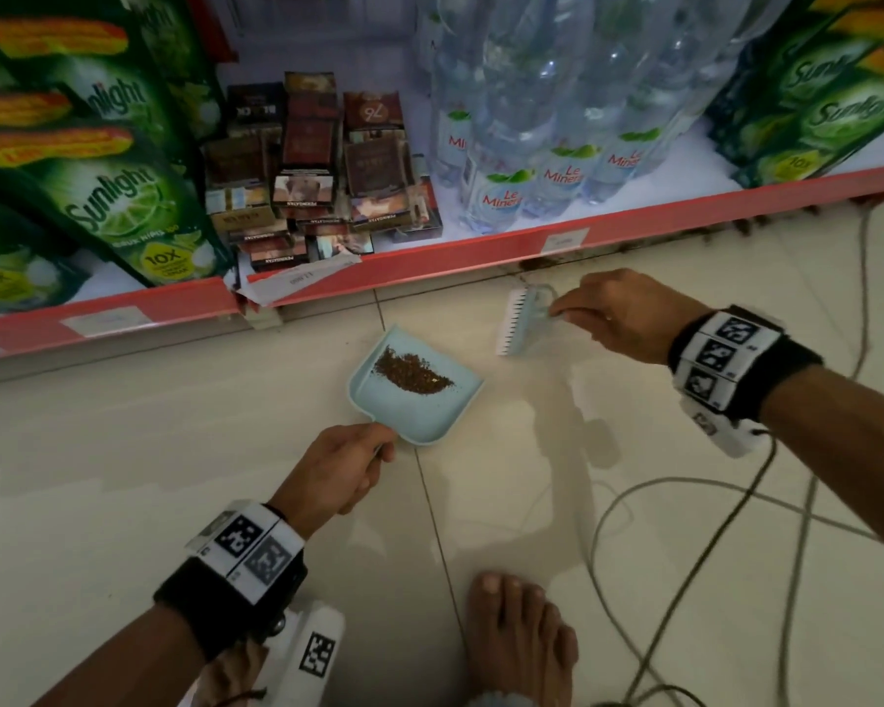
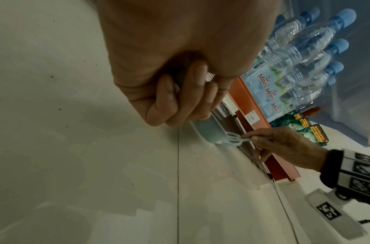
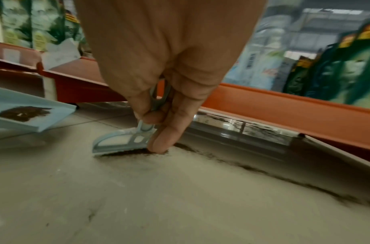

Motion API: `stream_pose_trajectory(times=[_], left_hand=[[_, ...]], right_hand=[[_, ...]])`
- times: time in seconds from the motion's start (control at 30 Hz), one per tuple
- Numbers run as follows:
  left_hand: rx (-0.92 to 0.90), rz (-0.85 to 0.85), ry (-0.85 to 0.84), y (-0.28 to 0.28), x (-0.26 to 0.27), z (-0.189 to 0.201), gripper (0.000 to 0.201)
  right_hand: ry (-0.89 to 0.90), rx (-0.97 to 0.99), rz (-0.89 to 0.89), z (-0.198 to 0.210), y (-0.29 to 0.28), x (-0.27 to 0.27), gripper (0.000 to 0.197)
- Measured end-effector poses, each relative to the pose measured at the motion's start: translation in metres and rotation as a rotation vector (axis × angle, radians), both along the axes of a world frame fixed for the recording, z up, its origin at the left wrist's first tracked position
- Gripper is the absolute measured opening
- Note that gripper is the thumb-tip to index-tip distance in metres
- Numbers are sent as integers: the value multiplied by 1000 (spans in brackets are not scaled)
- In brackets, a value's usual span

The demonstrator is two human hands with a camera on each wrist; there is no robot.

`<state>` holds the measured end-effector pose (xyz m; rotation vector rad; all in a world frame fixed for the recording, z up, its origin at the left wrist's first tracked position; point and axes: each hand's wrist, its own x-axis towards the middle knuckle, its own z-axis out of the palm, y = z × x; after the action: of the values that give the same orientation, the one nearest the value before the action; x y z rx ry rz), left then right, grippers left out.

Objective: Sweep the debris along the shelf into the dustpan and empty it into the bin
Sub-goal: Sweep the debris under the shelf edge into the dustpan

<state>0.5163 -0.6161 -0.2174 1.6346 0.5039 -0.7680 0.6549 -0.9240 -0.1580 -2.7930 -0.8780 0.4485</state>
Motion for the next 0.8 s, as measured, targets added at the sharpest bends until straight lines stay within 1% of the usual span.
stream_pose_trajectory(times=[0.07, 0.13, 0.23, 0.3, 0.37, 0.43, 0.53, 0.63, 0.7, 0.73, 0.8], left_hand=[[-2, -6, 3, -3, 5, 0, 29], [-8, -17, 6, -8, 10, -1, 29], [-16, -41, 7, -16, 15, -1, 29], [-23, -59, 6, -20, 16, -1, 29], [-25, -69, 4, -21, 17, -1, 30], [-22, -68, 4, -21, 17, -1, 31], [-22, -62, 8, -19, 17, 0, 30], [-32, -51, 5, -16, 16, 0, 29], [-34, -55, -5, -16, 17, 0, 29], [-32, -59, -9, -16, 18, 0, 29], [-31, -68, -11, -19, 20, 0, 29]], right_hand=[[-17, 53, -38, 4, -15, 0, 25], [-36, 151, -99, 1, -17, -2, 26], [-107, 309, -182, -16, 0, -3, 26], [-166, 336, -221, -28, 16, -1, 26], [-194, 311, -279, -35, 29, 3, 27], [-214, 235, -351, -38, 38, 8, 28], [-235, 115, -440, -41, 34, 14, 28], [-250, 17, -410, -37, 13, 11, 28], [-335, -58, -355, -34, 0, 4, 29], [-373, -78, -327, -33, -4, 0, 30], [-418, -58, -309, -30, -3, -6, 31]])
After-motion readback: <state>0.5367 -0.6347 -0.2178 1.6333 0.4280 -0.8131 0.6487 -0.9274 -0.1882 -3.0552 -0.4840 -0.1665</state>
